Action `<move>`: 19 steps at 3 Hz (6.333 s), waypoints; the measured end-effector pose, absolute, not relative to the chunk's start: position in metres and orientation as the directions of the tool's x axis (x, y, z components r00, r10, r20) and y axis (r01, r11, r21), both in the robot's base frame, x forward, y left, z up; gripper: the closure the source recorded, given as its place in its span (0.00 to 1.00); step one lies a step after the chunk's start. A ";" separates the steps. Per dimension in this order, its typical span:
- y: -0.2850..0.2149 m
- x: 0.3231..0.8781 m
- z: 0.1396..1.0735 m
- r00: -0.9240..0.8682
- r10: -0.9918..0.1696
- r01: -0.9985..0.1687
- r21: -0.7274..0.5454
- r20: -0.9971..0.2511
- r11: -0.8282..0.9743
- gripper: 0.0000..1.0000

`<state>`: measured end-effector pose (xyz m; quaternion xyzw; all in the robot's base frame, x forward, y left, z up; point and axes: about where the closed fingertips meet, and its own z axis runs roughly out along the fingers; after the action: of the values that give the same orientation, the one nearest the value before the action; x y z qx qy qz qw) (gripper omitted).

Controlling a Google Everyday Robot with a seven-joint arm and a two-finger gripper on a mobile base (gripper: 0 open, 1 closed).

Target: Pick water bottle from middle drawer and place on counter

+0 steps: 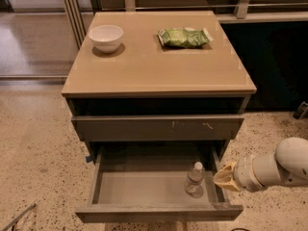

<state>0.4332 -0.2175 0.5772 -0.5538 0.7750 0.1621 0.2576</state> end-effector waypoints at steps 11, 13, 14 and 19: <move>-0.163 0.506 0.469 -0.171 -0.597 -0.937 -0.058 -0.784 0.345 0.66; -0.144 0.506 0.526 -0.195 -0.577 -0.943 -0.011 -0.793 0.333 1.00; -0.103 0.494 0.617 -0.204 -0.554 -0.956 0.042 -0.808 0.291 1.00; -0.078 0.504 0.870 -0.150 -0.535 -0.958 -0.011 -0.831 0.286 1.00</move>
Offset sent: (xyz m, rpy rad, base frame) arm 0.0266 -0.0123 -0.0385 0.1166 -0.0901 -0.0550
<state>0.5039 -0.0777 0.8701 -0.5293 0.7056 0.2777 0.3807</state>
